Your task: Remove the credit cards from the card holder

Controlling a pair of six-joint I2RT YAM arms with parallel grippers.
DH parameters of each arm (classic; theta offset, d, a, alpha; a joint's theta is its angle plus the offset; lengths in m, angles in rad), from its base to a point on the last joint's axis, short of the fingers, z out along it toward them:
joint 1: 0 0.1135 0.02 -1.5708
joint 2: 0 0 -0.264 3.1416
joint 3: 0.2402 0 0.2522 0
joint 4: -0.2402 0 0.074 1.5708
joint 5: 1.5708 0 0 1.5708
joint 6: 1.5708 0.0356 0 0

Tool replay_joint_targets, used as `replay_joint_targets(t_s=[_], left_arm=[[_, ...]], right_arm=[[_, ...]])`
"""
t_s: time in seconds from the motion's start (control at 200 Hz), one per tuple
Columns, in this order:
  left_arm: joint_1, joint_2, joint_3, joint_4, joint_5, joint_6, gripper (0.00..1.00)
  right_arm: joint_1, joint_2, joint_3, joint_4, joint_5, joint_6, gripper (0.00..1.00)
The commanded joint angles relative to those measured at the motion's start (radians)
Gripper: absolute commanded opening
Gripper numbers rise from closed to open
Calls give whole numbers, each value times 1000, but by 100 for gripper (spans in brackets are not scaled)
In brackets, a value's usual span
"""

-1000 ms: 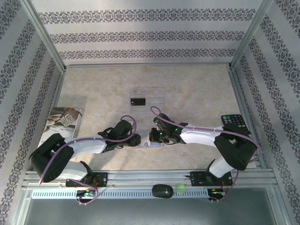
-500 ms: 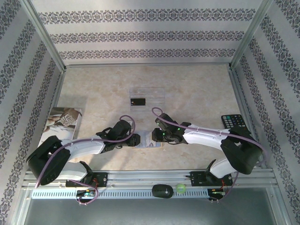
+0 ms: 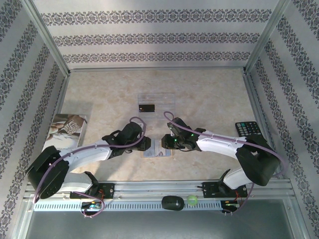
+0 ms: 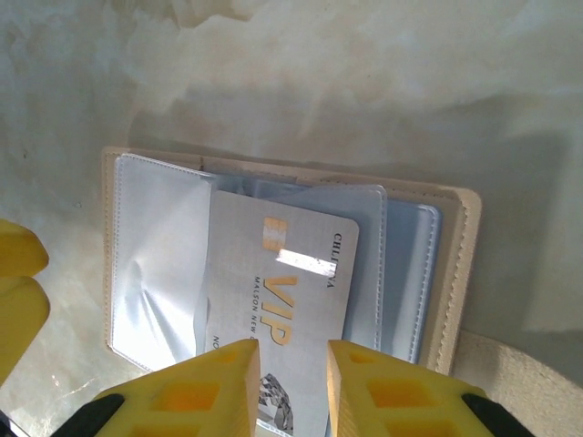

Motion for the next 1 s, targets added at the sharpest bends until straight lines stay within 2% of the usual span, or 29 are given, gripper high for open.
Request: replay_joint_targets(t_s=[0.0, 0.1, 0.35, 0.64, 0.839, 0.994], left_arm=[[-37, 56, 73, -40, -33, 66, 26], [-48, 119, 98, -19, -6, 66, 19], [-51, 236, 103, 49, 46, 28, 10], [-51, 290, 113, 5, 32, -4, 4], [-51, 278, 107, 0, 28, -7, 4], [-51, 282, 102, 7, 33, -10, 4]], right_arm=[[-15, -17, -22, 20, -15, -3, 25], [-24, -23, -37, 30, -25, -4, 25], [-36, -13, -57, 73, -68, -5, 26], [-38, 28, -56, 106, -106, 4, 27], [-45, 25, -75, 117, -82, 37, 27], [-47, 37, -76, 135, -125, 31, 29]])
